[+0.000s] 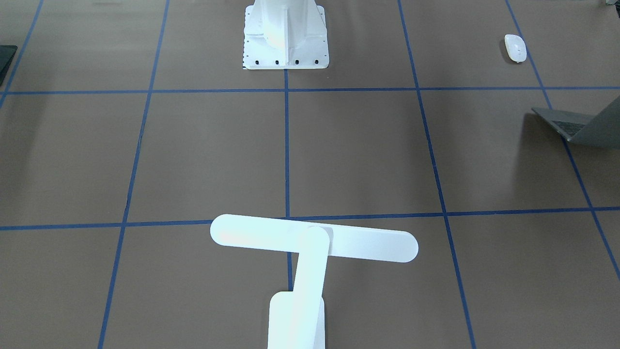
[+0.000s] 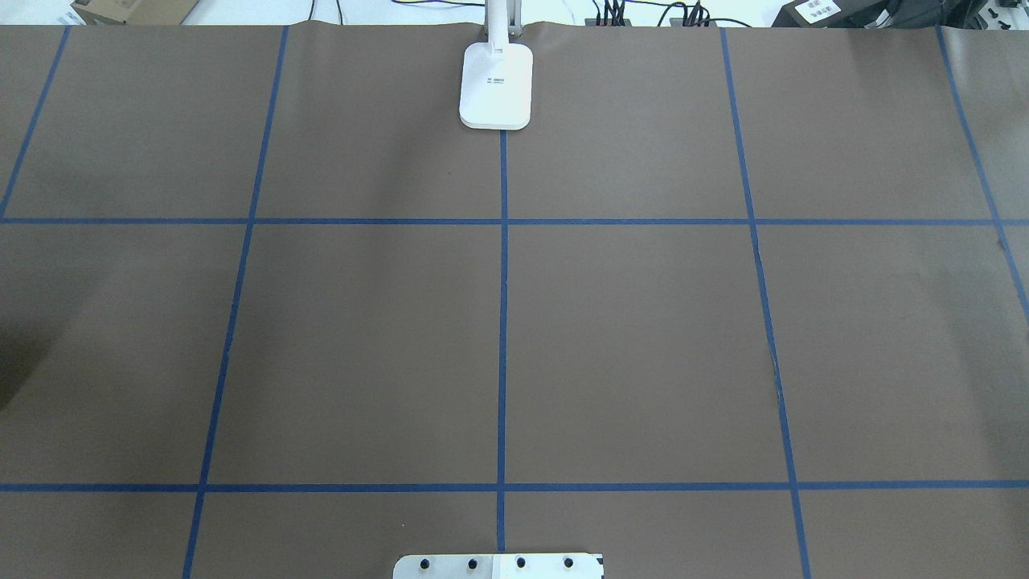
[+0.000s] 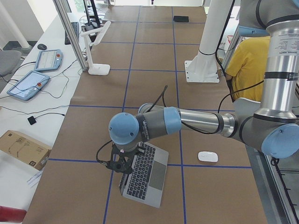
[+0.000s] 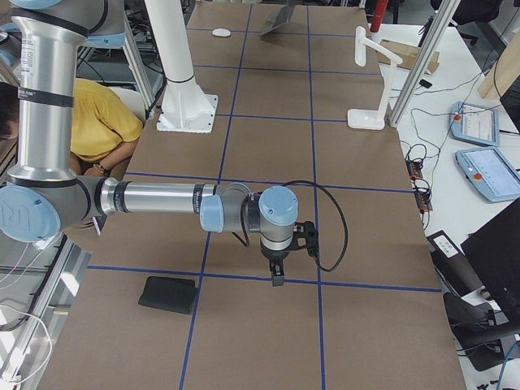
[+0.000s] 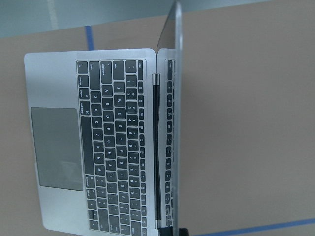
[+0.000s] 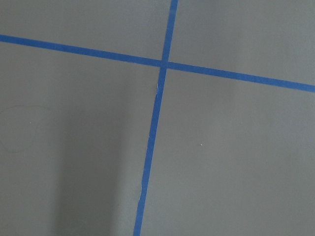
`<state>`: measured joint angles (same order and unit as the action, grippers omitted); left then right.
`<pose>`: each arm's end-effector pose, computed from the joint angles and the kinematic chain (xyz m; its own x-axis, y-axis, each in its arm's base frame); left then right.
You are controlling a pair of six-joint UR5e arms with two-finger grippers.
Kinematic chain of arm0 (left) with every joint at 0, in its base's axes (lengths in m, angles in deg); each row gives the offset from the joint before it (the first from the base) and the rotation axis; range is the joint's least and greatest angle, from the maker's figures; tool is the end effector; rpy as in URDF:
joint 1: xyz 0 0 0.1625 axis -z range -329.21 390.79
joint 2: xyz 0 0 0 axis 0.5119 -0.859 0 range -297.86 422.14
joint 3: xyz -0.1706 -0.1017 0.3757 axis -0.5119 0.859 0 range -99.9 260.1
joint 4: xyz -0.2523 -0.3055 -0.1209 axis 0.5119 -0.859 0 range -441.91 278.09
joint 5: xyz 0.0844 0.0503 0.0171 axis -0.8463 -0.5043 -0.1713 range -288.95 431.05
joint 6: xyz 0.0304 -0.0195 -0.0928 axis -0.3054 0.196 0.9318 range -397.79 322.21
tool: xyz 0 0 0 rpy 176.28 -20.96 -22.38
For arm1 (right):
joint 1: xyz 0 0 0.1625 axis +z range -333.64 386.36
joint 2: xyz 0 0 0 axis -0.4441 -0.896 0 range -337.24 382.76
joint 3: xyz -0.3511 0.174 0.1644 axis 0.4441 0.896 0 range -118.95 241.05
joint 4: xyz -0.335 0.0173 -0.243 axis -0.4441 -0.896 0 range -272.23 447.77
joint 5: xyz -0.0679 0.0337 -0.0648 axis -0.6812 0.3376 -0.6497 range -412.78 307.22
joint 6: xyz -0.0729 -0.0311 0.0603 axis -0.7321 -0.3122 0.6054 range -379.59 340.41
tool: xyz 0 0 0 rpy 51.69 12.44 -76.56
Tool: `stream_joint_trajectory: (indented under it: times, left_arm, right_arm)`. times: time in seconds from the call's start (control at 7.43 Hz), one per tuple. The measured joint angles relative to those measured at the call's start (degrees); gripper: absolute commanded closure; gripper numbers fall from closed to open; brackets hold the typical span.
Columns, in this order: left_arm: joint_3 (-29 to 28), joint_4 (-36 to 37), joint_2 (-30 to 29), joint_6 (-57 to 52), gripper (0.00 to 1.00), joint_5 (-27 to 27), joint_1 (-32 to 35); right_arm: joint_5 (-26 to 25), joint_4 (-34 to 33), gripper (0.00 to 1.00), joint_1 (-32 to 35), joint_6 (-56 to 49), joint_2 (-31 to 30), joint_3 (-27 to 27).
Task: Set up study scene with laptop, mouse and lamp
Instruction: 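Lower the laptop with the left gripper in front of the lamp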
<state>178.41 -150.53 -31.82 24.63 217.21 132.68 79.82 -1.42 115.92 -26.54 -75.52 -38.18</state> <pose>-0.1530 -0.4811 0.5736 0.0595 -0.9691 -0.2394 0.5533 0.2316 -0.8001 0.0625 -0.4333 0.6467 0.7296 -0.1472 0.6679 0.0967 0.9890 0.1123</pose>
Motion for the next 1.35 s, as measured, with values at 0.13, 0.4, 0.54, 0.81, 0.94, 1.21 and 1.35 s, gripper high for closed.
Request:
stream_joint_trajectory:
  times: [0.13,0.4,0.54,0.81,0.94,1.21,1.35]
  left_arm:
    - [2.81,-0.81,-2.26,5.51,1.00,0.44,-3.99]
    - [5.17,-2.42,-8.95,13.86,1.00,0.34,-11.50]
    - [5.38,-2.73,-12.82,18.10,1.00,0.24,-14.42]
    - [5.55,-3.03,-19.82,29.61,1.00,0.25,-19.62]
    - [5.67,-3.29,-23.03,36.62,1.00,0.12,-22.56]
    - [5.84,-7.08,-27.45,51.85,1.00,-2.31,-28.41]
    - [5.85,-10.07,-29.08,60.70,1.00,-5.12,-31.89]
  right_arm:
    - [-0.02,0.03,0.00,0.00,0.00,-0.03,0.00]
    - [0.02,0.06,0.00,0.00,0.00,-0.14,0.00]
    - [0.02,0.07,0.00,0.00,0.00,-0.18,0.00]
    - [0.03,0.07,0.00,0.00,0.00,-0.17,0.00]
    - [0.03,0.07,0.00,0.00,0.00,-0.16,0.00]
    - [0.03,0.07,0.00,0.00,0.00,-0.16,0.00]
    - [0.08,0.07,0.00,0.00,0.00,-0.16,0.00]
